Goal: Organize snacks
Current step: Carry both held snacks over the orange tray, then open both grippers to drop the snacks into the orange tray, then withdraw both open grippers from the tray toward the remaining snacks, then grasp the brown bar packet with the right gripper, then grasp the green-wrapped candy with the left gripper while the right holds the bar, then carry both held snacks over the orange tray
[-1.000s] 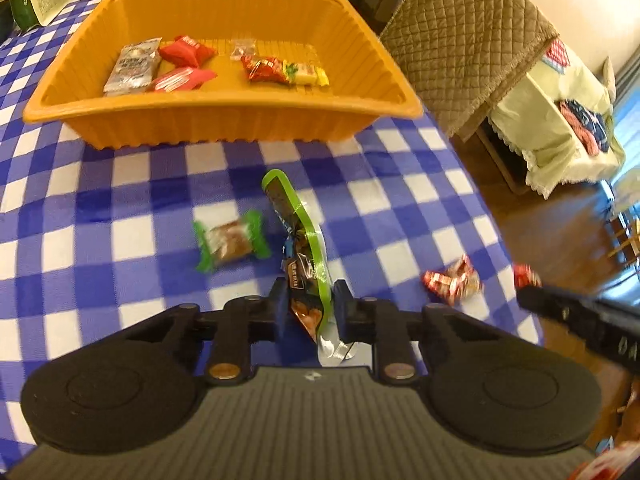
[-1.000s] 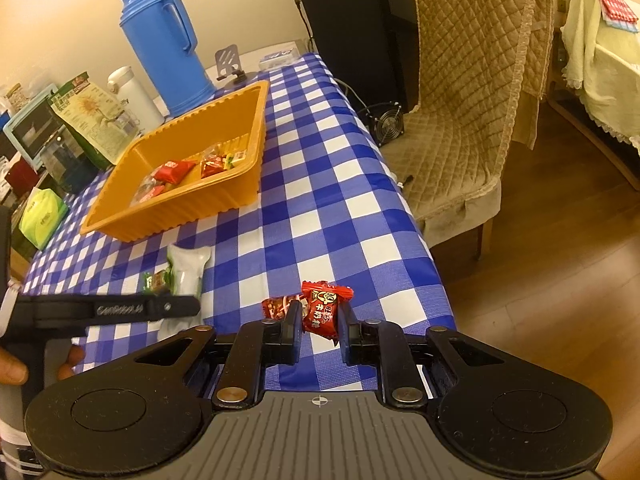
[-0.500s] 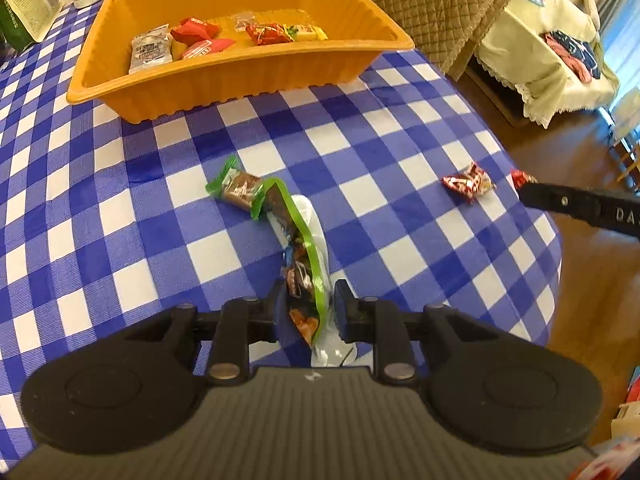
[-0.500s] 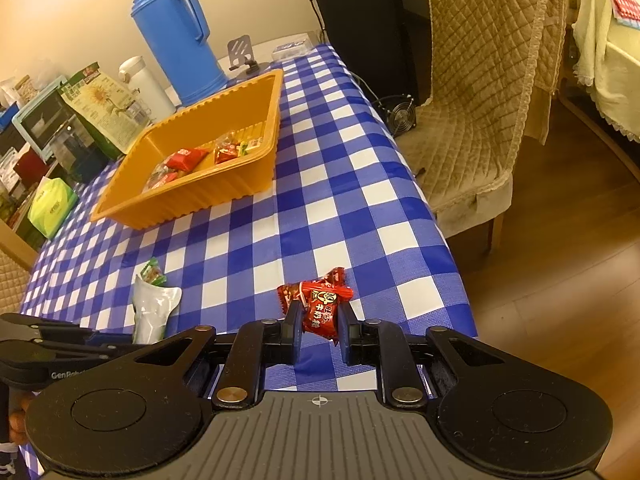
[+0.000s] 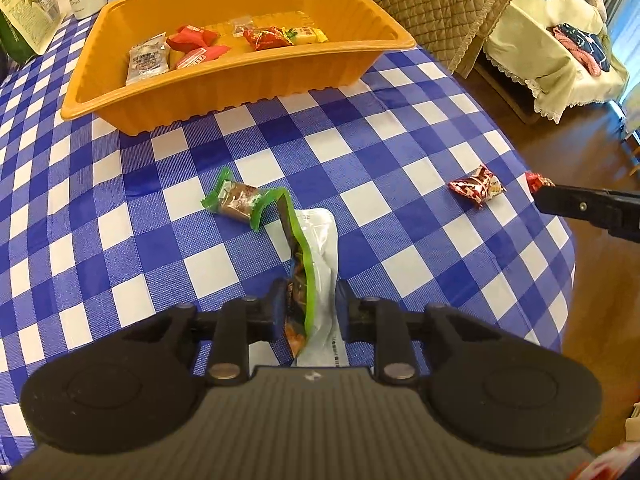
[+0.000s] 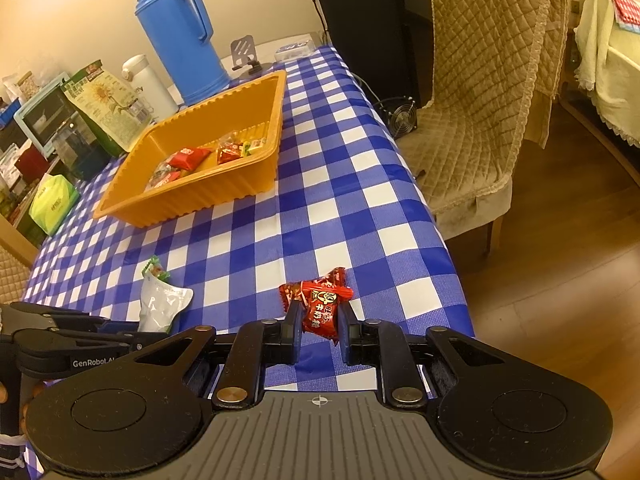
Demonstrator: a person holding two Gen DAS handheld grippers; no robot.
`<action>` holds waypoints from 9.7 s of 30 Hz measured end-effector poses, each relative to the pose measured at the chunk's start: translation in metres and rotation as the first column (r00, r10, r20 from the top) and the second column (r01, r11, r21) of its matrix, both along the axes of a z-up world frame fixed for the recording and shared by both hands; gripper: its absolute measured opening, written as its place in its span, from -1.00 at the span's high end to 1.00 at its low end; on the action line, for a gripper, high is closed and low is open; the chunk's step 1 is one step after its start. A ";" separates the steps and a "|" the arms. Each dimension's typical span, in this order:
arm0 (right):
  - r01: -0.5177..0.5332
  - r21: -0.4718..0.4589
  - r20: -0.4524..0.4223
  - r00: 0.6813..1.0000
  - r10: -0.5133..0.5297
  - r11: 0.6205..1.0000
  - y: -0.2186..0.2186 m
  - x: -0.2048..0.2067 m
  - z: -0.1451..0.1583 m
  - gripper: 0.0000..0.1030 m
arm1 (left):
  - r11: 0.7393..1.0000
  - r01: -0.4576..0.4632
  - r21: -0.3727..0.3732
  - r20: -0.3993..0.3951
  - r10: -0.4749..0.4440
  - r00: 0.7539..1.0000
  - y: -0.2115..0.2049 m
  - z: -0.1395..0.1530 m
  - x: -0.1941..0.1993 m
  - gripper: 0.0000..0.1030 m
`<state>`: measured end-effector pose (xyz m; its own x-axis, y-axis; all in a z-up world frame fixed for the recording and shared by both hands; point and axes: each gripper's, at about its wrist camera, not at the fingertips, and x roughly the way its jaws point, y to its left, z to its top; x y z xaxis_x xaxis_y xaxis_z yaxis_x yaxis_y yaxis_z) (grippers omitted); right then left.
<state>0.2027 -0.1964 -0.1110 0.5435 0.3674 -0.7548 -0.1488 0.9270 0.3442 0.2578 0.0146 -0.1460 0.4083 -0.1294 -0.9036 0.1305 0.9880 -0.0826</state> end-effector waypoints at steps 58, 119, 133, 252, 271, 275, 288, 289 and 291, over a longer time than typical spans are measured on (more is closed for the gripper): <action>-0.135 -0.009 0.109 0.985 0.135 0.991 0.106 0.191 0.016 0.64 | 0.949 -0.291 -0.122 0.062 0.300 0.952 0.052 0.042 0.190 0.55; -0.176 -0.035 0.111 0.977 0.179 0.984 0.104 0.141 0.048 -0.64 | 0.971 -0.238 -0.027 0.207 0.239 0.949 0.079 0.096 0.094 -0.35; -0.140 0.002 0.111 0.984 0.139 0.990 0.063 0.060 0.058 -0.64 | 0.960 -0.269 -0.082 0.193 0.280 0.940 0.060 0.105 -0.006 -0.35; -0.127 -0.228 0.016 0.991 0.134 0.965 0.067 0.040 -0.044 0.59 | 0.975 -0.195 -0.104 0.099 0.205 0.974 0.042 0.014 -0.012 -0.14; -0.013 -0.166 0.009 1.000 0.015 0.986 0.041 0.040 -0.029 0.59 | 0.980 -0.157 -0.120 0.138 0.173 0.975 0.033 -0.009 0.036 0.25; -0.006 -0.166 0.008 1.000 0.008 0.986 0.040 0.040 -0.028 0.59 | 0.984 -0.147 -0.098 0.142 0.160 0.977 0.031 -0.010 0.040 0.39; -0.032 -0.159 0.012 0.999 0.034 0.987 0.045 0.041 -0.027 0.59 | 0.992 -0.125 -0.027 0.145 0.128 0.981 0.030 -0.010 0.038 0.65; -0.034 -0.158 0.013 0.999 0.037 0.987 0.045 0.041 -0.026 0.59 | 0.992 -0.124 -0.022 0.145 0.126 0.981 0.029 -0.010 0.038 0.65; -0.038 -0.156 0.016 0.999 0.041 0.987 0.045 0.041 -0.025 0.59 | 0.992 -0.121 -0.016 0.145 0.122 0.982 0.029 -0.010 0.037 0.66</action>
